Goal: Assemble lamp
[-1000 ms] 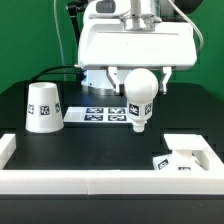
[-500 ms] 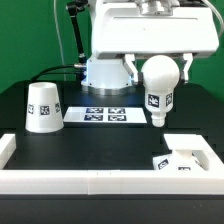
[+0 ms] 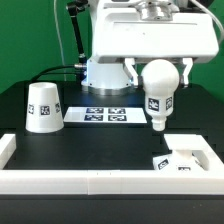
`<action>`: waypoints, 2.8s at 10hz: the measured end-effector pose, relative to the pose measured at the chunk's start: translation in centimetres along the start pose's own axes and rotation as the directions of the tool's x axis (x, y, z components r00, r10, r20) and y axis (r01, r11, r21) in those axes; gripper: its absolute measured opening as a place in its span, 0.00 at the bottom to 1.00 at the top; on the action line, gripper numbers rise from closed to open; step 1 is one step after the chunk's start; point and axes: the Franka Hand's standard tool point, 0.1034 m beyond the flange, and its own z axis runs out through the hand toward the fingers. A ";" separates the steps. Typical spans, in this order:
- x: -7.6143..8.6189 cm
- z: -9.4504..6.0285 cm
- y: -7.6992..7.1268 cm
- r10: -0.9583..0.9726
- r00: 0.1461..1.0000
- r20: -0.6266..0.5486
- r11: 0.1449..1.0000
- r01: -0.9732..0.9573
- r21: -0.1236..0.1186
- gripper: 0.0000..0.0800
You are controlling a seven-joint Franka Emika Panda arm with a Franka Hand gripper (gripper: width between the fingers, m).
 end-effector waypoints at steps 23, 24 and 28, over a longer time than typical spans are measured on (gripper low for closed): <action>-1.3 3.1 -3.2 -0.032 0.996 -0.078 0.999 0.031 -0.019 0.72; -1.3 3.1 -3.2 -0.033 0.996 -0.081 0.999 0.031 -0.020 0.72; -1.6 3.2 -3.2 -0.032 0.997 -0.065 0.999 0.032 -0.015 0.85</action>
Offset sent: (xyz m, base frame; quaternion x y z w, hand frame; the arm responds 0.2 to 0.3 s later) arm 0.0000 0.0000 0.0000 0.0000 0.0000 0.0000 1.0000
